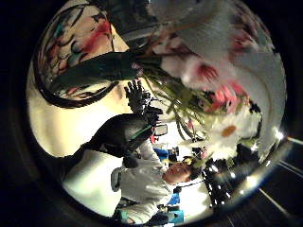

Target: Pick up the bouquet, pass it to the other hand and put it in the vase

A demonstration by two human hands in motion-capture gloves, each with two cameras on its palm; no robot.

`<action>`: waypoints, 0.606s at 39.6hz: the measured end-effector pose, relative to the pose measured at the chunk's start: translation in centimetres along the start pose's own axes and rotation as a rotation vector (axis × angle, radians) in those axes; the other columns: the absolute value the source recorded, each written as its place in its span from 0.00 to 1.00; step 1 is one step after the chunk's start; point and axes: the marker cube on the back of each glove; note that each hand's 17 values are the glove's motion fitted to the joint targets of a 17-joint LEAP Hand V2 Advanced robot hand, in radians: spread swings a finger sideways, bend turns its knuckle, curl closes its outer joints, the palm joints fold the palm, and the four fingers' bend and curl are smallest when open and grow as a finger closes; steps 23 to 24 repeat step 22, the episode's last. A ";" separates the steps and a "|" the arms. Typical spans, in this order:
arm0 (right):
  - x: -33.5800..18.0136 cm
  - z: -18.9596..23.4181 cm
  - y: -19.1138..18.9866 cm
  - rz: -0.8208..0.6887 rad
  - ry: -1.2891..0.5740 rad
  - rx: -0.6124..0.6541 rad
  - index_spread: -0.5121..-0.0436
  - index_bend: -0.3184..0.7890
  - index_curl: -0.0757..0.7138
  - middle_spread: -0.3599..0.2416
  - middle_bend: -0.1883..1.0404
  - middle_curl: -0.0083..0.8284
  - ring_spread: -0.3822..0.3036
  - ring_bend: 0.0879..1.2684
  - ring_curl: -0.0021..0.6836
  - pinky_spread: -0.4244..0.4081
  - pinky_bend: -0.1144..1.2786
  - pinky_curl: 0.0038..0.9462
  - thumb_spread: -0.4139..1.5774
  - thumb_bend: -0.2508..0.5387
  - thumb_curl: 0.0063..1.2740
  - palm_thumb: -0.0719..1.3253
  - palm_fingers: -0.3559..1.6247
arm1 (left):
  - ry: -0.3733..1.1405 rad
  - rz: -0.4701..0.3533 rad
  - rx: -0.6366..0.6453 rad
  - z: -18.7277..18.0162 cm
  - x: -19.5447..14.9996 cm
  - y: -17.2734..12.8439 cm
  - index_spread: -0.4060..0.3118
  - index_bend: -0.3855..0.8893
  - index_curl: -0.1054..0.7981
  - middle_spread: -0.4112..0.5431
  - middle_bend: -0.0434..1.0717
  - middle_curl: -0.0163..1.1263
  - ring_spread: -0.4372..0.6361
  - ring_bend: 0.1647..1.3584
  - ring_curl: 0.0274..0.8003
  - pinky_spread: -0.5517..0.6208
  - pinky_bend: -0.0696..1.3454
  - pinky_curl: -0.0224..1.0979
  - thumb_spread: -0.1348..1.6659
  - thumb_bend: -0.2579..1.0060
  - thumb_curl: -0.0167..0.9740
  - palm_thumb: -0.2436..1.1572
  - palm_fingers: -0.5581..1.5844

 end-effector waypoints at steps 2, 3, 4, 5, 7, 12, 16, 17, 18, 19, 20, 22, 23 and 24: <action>0.3 -0.4 0.2 0.015 0.007 0.001 0.19 0.42 0.33 0.49 0.30 0.37 0.56 0.28 0.42 0.78 0.43 0.36 0.74 0.29 0.28 0.40 0.17 | 0.027 0.046 -0.008 -0.1 0.5 0.2 0.76 0.34 0.37 0.85 0.18 0.27 0.81 0.26 0.32 0.85 0.26 0.30 0.49 0.17 0.45 0.34 0.12; 0.3 -0.5 0.3 0.008 0.002 -0.003 0.19 0.42 0.33 0.49 0.30 0.37 0.56 0.27 0.42 0.78 0.43 0.36 0.74 0.29 0.28 0.40 0.17 | 0.034 0.061 -0.006 -0.3 0.7 0.2 0.77 0.34 0.36 0.86 0.18 0.27 0.82 0.26 0.32 0.86 0.25 0.29 0.49 0.17 0.45 0.35 0.12; 0.3 -0.6 0.4 -0.006 -0.006 -0.007 0.20 0.42 0.34 0.49 0.30 0.37 0.56 0.28 0.42 0.78 0.42 0.36 0.74 0.29 0.28 0.40 0.17 | 0.034 0.065 0.001 -0.4 0.9 0.3 0.78 0.34 0.35 0.87 0.18 0.26 0.83 0.26 0.31 0.87 0.25 0.29 0.49 0.17 0.45 0.35 0.12; 0.3 -0.7 0.5 -0.021 -0.017 -0.012 0.20 0.42 0.34 0.49 0.30 0.37 0.56 0.28 0.42 0.78 0.42 0.36 0.74 0.29 0.28 0.40 0.17 | 0.029 0.054 0.012 -0.6 1.0 0.3 0.78 0.35 0.34 0.88 0.17 0.26 0.84 0.25 0.31 0.87 0.24 0.29 0.49 0.17 0.44 0.35 0.13; 0.3 -1.0 0.7 -0.039 -0.041 -0.020 0.20 0.43 0.34 0.50 0.30 0.37 0.56 0.27 0.42 0.79 0.42 0.36 0.74 0.29 0.28 0.40 0.17 | 0.008 0.013 0.042 -1.1 1.0 0.5 0.80 0.35 0.33 0.90 0.17 0.25 0.86 0.25 0.30 0.89 0.24 0.29 0.49 0.17 0.44 0.35 0.13; 0.7 -1.7 1.2 -0.038 -0.038 -0.001 0.21 0.42 0.35 0.51 0.30 0.37 0.56 0.27 0.42 0.79 0.42 0.36 0.74 0.29 0.28 0.41 0.18 | 0.005 -0.033 0.097 -2.8 0.9 0.8 0.81 0.35 0.29 0.92 0.18 0.24 0.89 0.24 0.29 0.90 0.22 0.28 0.50 0.17 0.42 0.35 0.14; 1.6 -1.8 1.3 -0.050 0.031 0.027 0.21 0.42 0.36 0.51 0.30 0.36 0.56 0.27 0.42 0.79 0.42 0.36 0.75 0.29 0.28 0.41 0.18 | 0.108 -0.063 0.097 -4.1 -1.0 0.0 0.81 0.35 0.27 0.93 0.18 0.23 0.90 0.24 0.29 0.91 0.20 0.28 0.50 0.18 0.42 0.36 0.15; 1.8 -1.8 1.3 -0.052 0.050 0.030 0.22 0.43 0.37 0.51 0.30 0.36 0.56 0.27 0.42 0.79 0.42 0.36 0.75 0.29 0.28 0.41 0.18 | 0.141 -0.072 0.098 -4.5 -1.0 0.0 0.81 0.36 0.27 0.93 0.19 0.23 0.90 0.24 0.29 0.91 0.20 0.28 0.50 0.18 0.41 0.36 0.15; 2.0 -1.8 1.4 -0.045 0.065 0.031 0.22 0.43 0.37 0.51 0.30 0.36 0.56 0.27 0.42 0.79 0.42 0.36 0.75 0.29 0.28 0.42 0.18 | 0.171 -0.081 0.100 -4.8 -0.7 0.1 0.81 0.36 0.27 0.94 0.19 0.23 0.90 0.24 0.29 0.91 0.20 0.28 0.50 0.18 0.41 0.36 0.16; 2.1 -1.8 1.6 -0.034 0.074 0.031 0.22 0.43 0.37 0.51 0.30 0.37 0.56 0.26 0.42 0.79 0.41 0.36 0.75 0.29 0.28 0.42 0.19 | 0.195 -0.089 0.102 -5.1 -0.4 0.2 0.81 0.36 0.26 0.93 0.19 0.23 0.91 0.24 0.29 0.91 0.19 0.28 0.50 0.18 0.41 0.36 0.16; 2.1 -1.9 1.8 -0.024 0.080 0.033 0.22 0.44 0.38 0.51 0.31 0.37 0.56 0.26 0.41 0.79 0.41 0.35 0.75 0.29 0.28 0.42 0.19 | 0.211 -0.092 0.104 -5.4 0.0 0.3 0.81 0.36 0.26 0.93 0.20 0.23 0.91 0.23 0.29 0.91 0.19 0.27 0.51 0.18 0.41 0.36 0.17; 2.0 -2.2 2.0 -0.028 0.097 0.046 0.22 0.44 0.38 0.51 0.30 0.37 0.56 0.26 0.41 0.79 0.41 0.35 0.75 0.29 0.28 0.42 0.19 | 0.219 -0.090 0.112 -5.8 0.8 0.5 0.80 0.36 0.25 0.93 0.20 0.23 0.91 0.23 0.29 0.91 0.19 0.27 0.51 0.18 0.40 0.36 0.17; 2.0 -2.2 2.0 -0.028 0.097 0.046 0.22 0.44 0.38 0.51 0.30 0.37 0.56 0.26 0.41 0.79 0.41 0.35 0.75 0.29 0.28 0.42 0.19 | 0.219 -0.090 0.112 -5.8 0.8 0.5 0.80 0.36 0.25 0.93 0.20 0.23 0.91 0.23 0.29 0.91 0.19 0.27 0.51 0.18 0.40 0.36 0.17; 2.0 -2.2 2.0 -0.028 0.097 0.046 0.22 0.44 0.38 0.51 0.30 0.37 0.56 0.26 0.41 0.79 0.41 0.35 0.75 0.29 0.28 0.42 0.19 | 0.219 -0.090 0.112 -5.8 0.8 0.5 0.80 0.36 0.25 0.93 0.20 0.23 0.91 0.23 0.29 0.91 0.19 0.27 0.51 0.18 0.40 0.36 0.17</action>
